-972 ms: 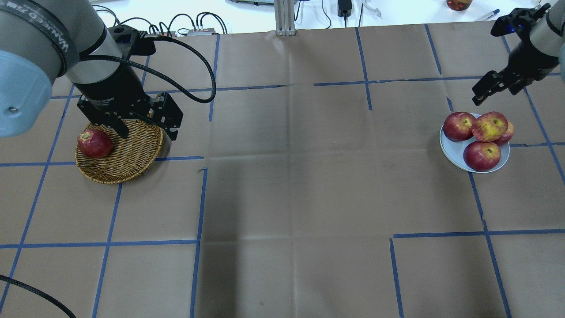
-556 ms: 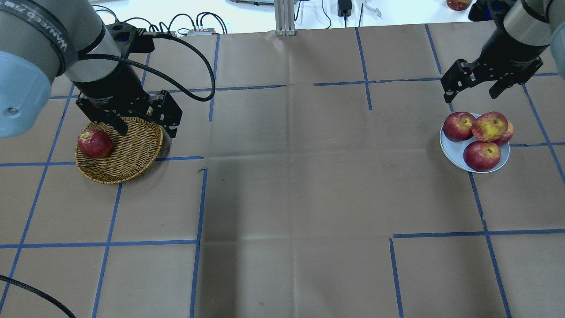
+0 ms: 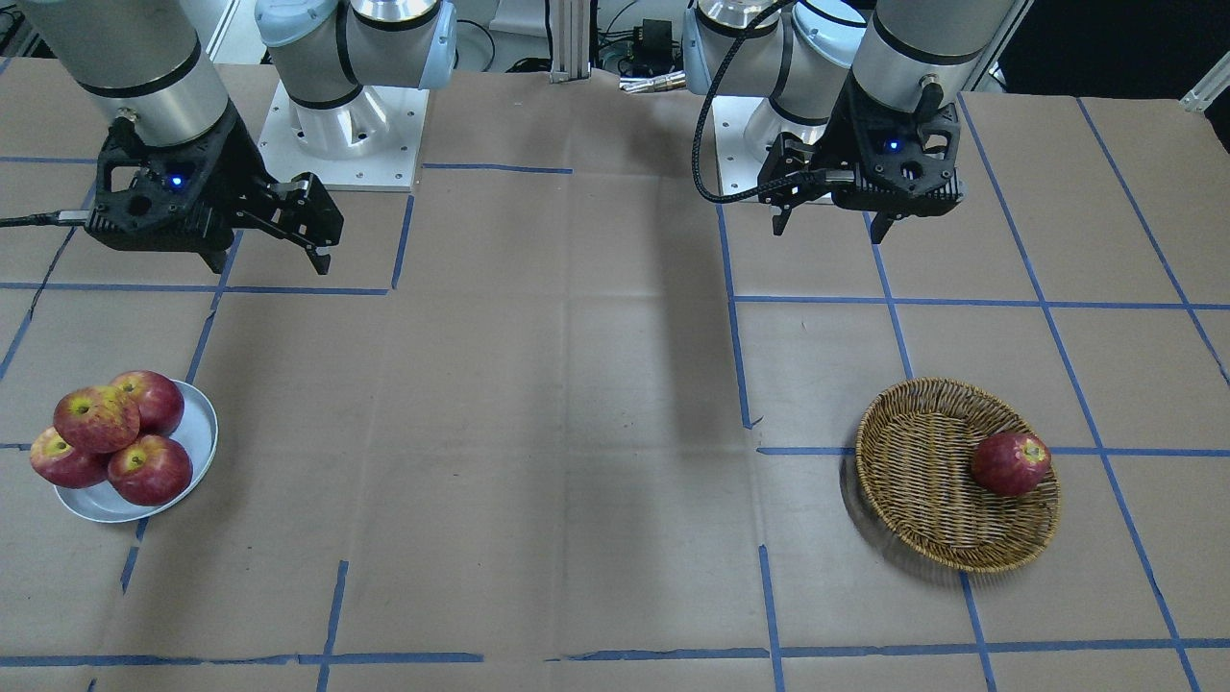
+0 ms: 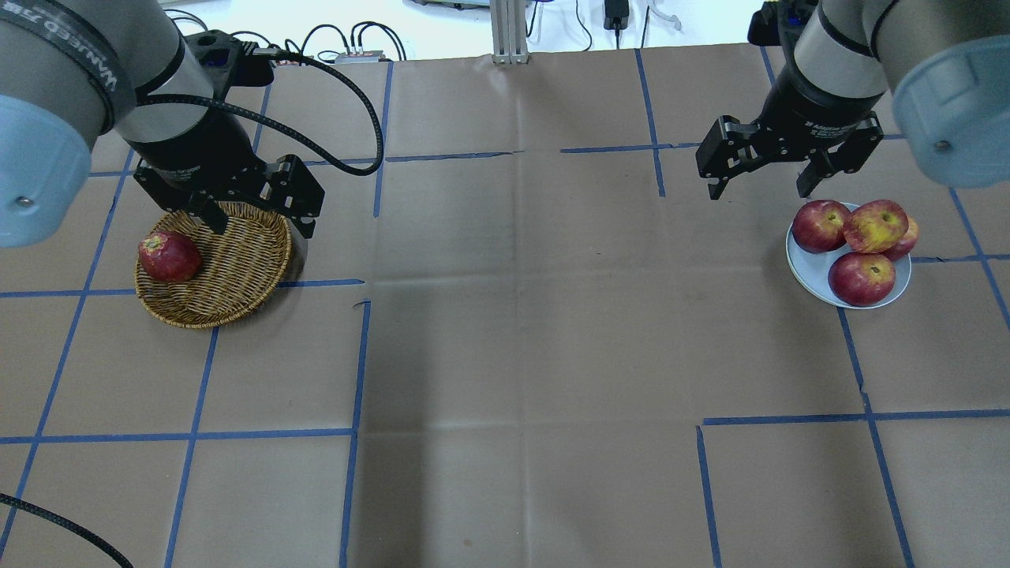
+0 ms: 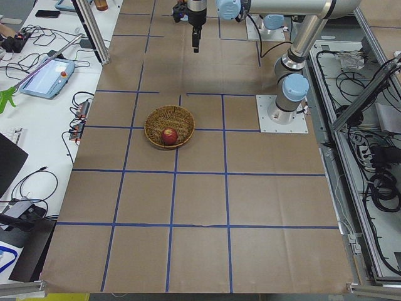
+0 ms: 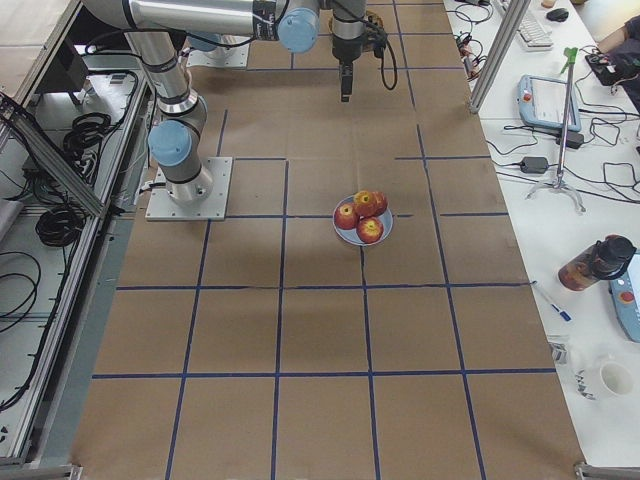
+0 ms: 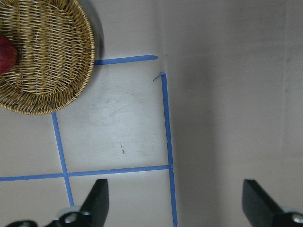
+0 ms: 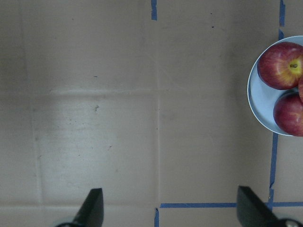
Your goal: Transfer apple from basket to plate
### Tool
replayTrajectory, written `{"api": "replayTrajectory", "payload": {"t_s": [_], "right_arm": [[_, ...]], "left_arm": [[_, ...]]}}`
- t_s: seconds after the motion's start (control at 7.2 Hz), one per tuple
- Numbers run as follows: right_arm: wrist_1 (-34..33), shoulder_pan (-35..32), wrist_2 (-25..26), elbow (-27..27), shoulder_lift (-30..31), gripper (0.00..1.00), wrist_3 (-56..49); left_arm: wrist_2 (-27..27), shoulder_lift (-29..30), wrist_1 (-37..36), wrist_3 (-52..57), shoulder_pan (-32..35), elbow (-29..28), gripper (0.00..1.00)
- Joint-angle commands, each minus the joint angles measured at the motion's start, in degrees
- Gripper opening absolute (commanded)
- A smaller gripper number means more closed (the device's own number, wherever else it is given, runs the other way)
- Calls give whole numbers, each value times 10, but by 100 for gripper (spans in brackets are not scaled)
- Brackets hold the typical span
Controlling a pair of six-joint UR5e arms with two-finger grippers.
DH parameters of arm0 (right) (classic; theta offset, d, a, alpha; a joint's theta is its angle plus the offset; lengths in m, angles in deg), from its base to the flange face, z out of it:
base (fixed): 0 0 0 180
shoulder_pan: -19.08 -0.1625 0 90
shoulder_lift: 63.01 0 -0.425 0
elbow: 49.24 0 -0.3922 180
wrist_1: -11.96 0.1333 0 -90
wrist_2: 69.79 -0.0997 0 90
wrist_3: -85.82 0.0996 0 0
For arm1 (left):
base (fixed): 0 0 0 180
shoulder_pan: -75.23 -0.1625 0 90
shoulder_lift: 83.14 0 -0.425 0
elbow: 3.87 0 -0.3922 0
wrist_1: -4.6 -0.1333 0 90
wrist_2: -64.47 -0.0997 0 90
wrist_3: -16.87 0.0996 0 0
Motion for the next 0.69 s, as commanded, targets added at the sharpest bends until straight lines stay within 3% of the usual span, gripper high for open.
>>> {"api": "replayTrajectory", "payload": {"t_s": [0.0,0.56], "right_arm": [[1,-5,3,1,-2,100,3],[1,-4,4,1,-3,100,3]], "left_arm": [[-1,4,-5,-1,0,0,99],[1,5,-12,2,0,1,99]]}}
